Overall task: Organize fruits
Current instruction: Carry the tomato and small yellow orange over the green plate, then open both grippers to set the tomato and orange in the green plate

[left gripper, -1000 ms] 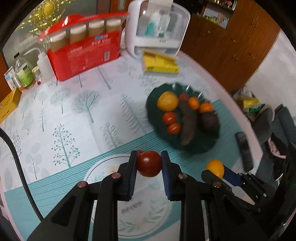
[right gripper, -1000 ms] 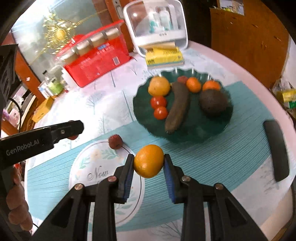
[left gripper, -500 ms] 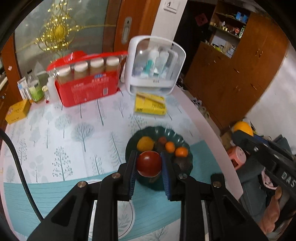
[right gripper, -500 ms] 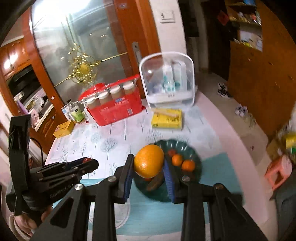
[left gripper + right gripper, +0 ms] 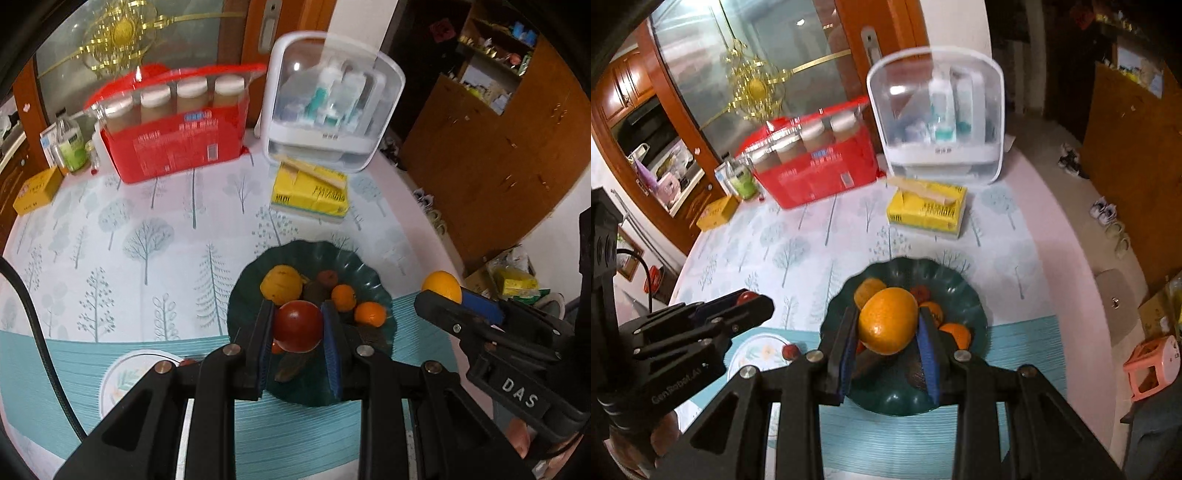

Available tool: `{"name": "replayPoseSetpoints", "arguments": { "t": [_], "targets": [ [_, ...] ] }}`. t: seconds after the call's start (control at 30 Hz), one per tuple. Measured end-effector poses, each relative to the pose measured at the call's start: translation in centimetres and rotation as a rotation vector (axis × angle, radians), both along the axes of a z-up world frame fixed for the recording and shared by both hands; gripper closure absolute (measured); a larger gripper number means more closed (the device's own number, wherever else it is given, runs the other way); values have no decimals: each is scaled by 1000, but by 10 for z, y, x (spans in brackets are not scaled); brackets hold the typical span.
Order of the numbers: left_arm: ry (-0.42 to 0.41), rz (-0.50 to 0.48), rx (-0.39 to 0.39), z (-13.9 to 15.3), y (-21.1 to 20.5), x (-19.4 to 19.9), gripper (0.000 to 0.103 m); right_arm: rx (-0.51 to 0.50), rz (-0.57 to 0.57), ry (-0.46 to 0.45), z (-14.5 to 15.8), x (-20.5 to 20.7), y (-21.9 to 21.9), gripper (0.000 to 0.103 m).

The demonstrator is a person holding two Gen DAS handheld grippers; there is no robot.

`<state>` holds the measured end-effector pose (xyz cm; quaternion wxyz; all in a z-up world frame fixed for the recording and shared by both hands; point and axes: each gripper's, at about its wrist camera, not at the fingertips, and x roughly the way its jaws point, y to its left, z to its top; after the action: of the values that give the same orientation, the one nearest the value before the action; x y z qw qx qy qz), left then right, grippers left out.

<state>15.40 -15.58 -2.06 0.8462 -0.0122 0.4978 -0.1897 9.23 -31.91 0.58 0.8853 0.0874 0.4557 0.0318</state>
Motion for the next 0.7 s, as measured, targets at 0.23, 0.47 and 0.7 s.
{"name": "replayPoseSetpoints", "arguments": {
  "t": [0.23,0.47,0.7],
  "targets": [
    [80,29,54,-52,-18,28,80,24,44,87,-49,33,-11,71],
    [176,57,88,-102,-21,51,80,19,66,155,-93,54,-15,71],
    [227,38,116,-133,-33,58,79,-15,87,188,-118,61,-14,70]
  ]
}}
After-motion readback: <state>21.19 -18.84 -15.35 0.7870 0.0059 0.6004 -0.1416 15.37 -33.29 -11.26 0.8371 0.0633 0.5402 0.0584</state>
